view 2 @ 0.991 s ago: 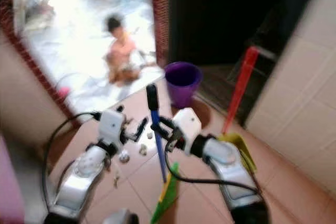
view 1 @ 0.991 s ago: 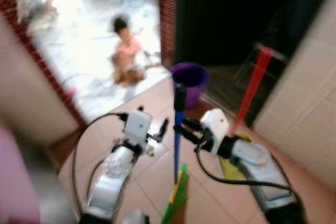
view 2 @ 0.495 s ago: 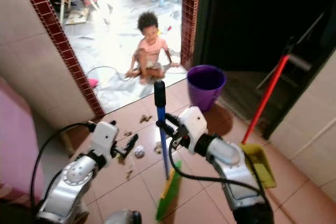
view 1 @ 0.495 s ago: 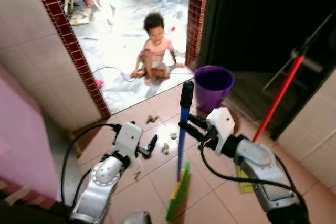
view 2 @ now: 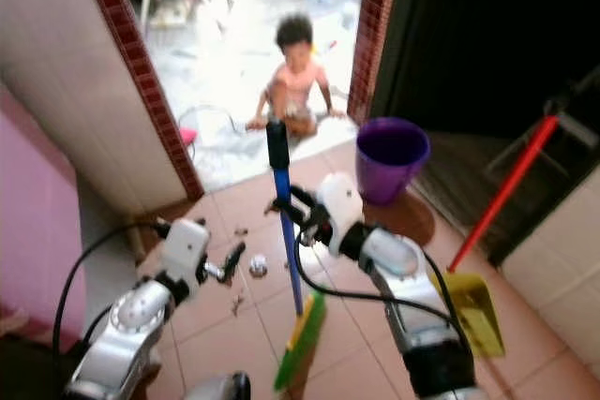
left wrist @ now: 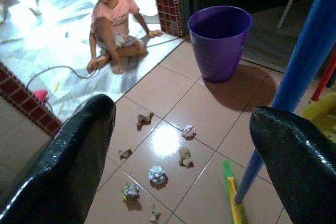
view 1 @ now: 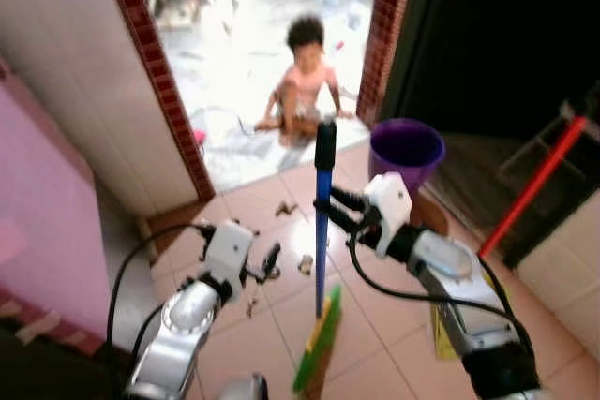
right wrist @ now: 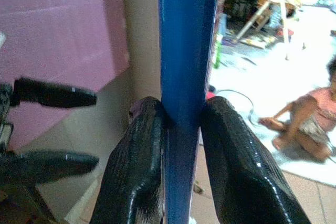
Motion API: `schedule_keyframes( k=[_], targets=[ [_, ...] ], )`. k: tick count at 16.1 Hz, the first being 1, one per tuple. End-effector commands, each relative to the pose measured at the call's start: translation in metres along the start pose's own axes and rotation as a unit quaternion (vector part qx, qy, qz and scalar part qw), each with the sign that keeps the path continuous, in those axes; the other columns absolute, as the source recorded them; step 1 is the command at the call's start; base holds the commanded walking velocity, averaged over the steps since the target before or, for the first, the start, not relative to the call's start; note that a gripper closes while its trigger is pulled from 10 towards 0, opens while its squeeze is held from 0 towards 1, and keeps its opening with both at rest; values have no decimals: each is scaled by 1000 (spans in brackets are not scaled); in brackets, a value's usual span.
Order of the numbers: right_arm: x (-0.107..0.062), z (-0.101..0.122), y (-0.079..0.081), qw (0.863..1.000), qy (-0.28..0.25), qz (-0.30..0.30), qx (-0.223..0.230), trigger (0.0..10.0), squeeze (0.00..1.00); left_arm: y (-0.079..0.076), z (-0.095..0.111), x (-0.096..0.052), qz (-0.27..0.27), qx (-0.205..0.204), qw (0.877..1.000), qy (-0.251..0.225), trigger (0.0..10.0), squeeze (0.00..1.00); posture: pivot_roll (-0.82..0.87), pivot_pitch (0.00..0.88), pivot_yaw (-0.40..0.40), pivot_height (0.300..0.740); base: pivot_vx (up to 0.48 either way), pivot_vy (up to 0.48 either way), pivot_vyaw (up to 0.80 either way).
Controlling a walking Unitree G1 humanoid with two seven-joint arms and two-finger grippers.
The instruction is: Sweep floor
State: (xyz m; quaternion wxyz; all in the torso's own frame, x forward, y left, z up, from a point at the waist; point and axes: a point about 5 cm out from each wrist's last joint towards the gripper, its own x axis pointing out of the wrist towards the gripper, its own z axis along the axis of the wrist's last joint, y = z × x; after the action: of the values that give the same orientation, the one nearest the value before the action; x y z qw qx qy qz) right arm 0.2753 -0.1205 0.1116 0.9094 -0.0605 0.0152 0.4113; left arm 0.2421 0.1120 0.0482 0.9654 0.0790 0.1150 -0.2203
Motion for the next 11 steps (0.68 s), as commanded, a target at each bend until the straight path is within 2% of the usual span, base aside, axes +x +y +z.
schedule_keyframes(
  k=[1,11],
  targets=[
    [-1,7,-2,1000,-17,-6,-7,10000,0,-2,6,1,-4,6,1000,-12,10000,0,-57,0,45,740,0,0,0],
    [2,10,5,1000,-25,11,5,10000,0,-7,9,1,-9,-8,1000,-19,10000,0,-62,0,38,740,0,0,0]
  ],
)
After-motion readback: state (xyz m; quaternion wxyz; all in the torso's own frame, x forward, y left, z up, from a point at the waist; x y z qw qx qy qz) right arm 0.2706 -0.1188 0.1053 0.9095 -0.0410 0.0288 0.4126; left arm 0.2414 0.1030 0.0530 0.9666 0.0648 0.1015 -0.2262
